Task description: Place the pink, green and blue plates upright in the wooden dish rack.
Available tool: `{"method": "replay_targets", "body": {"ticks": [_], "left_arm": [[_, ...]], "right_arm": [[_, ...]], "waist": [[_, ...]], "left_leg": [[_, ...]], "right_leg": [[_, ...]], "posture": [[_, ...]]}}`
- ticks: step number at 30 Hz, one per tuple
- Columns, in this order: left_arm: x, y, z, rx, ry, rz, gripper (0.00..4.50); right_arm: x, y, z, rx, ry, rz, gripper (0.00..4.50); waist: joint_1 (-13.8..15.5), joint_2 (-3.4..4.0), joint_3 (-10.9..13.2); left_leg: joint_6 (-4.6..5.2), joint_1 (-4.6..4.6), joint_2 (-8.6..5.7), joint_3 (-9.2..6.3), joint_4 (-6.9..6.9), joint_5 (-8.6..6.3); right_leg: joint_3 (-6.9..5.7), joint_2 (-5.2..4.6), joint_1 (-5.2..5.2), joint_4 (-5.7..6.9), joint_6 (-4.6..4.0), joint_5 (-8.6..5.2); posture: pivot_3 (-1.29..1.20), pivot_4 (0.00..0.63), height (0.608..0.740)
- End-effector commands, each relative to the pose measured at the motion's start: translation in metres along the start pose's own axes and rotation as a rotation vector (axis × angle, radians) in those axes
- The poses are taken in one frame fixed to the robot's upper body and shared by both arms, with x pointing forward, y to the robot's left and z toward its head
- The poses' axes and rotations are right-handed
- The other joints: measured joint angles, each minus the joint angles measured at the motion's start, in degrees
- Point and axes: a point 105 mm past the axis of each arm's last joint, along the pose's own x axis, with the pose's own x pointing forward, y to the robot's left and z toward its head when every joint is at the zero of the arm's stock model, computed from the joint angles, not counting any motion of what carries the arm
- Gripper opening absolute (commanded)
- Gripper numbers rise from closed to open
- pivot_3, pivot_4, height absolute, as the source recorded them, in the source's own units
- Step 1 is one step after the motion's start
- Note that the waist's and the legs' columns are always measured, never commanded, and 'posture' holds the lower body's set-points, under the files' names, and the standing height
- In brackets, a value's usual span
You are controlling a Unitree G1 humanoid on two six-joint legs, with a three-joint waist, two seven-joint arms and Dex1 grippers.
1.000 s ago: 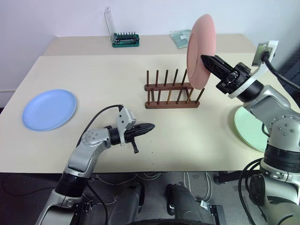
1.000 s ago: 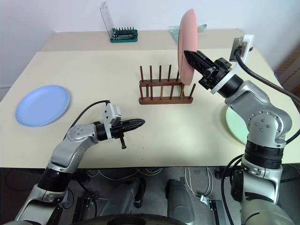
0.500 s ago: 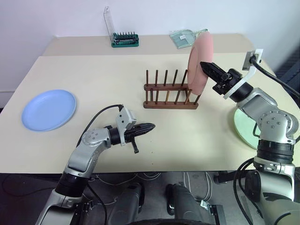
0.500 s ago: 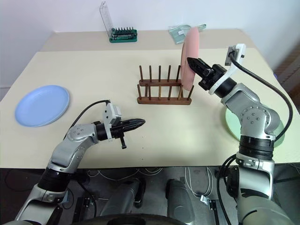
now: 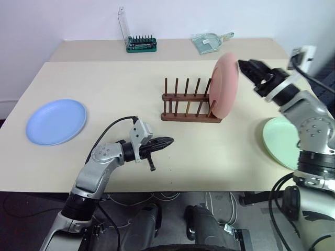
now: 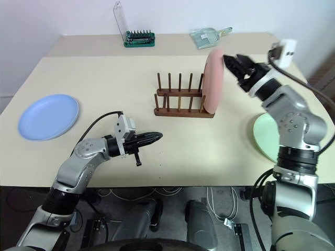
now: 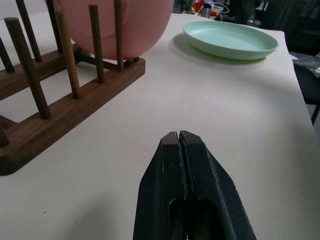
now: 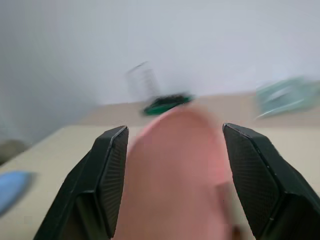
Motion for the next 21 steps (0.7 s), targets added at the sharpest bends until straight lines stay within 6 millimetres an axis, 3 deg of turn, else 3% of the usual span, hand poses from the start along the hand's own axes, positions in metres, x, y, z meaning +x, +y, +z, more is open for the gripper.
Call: {"method": "replay_targets", "body": {"ticks": [1,4,7,10,14,17,21], "left_arm": [[-0.002,-0.003,0.01,0.024,-0.034,-0.006,0.0],[-0.001,-0.003,0.009,0.023,-0.027,-0.022,0.0],[0.002,-0.003,0.009,0.024,-0.025,-0.044,0.0],[0.007,-0.004,0.009,0.027,-0.026,-0.068,0.0],[0.011,-0.004,0.009,0.026,-0.026,-0.082,0.0],[0.012,-0.006,0.007,0.02,-0.025,-0.089,0.0],[0.011,-0.007,0.006,0.019,-0.023,-0.089,0.0]], "right_arm": [[-0.039,-0.018,0.039,-0.231,-0.017,-0.077,3.02],[-0.078,-0.031,0.02,-0.485,0.257,-0.108,3.02],[-0.106,-0.04,-0.01,-0.546,0.483,-0.119,3.02],[-0.13,-0.044,-0.038,-0.557,0.643,-0.133,4.4],[-0.149,-0.036,-0.07,-0.532,0.771,-0.109,4.46],[-0.162,-0.042,-0.096,-0.552,0.88,-0.144,4.46],[-0.163,-0.047,-0.109,-0.504,0.884,-0.2,4.46]], "waist": [[0.4,0.01,0.0],[1.5,0.07,0.0],[1.2,0.09,0.0],[1.1,0.11,0.0],[0.7,0.15,-0.1],[0.7,0.14,-0.1],[0.9,0.12,-0.1]], "left_leg": [[0.0,0.0,0.0,0.0,-0.01,0.0],[0.05,-0.05,-0.02,0.04,-0.01,-0.03],[0.1,-0.01,0.03,0.19,0.0,-0.07],[0.1,0.07,0.2,0.51,0.08,-0.07],[0.1,0.1,0.3,0.67,0.11,-0.08],[0.11,0.1,0.33,0.7,0.1,-0.09],[0.11,0.09,0.33,0.72,0.11,-0.09]], "right_leg": [[0.0,0.0,0.0,0.0,0.0,0.0],[-0.02,-0.03,0.0,-0.04,0.0,-0.04],[0.01,-0.04,0.02,-0.05,-0.06,-0.11],[0.12,-0.07,0.04,-0.03,-0.14,-0.11],[0.12,-0.1,0.03,-0.02,-0.09,-0.14],[0.11,-0.1,0.02,-0.03,-0.1,-0.12],[0.11,-0.1,0.02,-0.05,-0.15,-0.1]], "posture": [[0.0,0.15,0.735],[0.0,0.15,0.735],[0.0,0.15,0.735],[0.0,0.15,0.735],[0.0,0.15,0.735],[0.0,0.15,0.735],[0.0,0.15,0.735]]}}
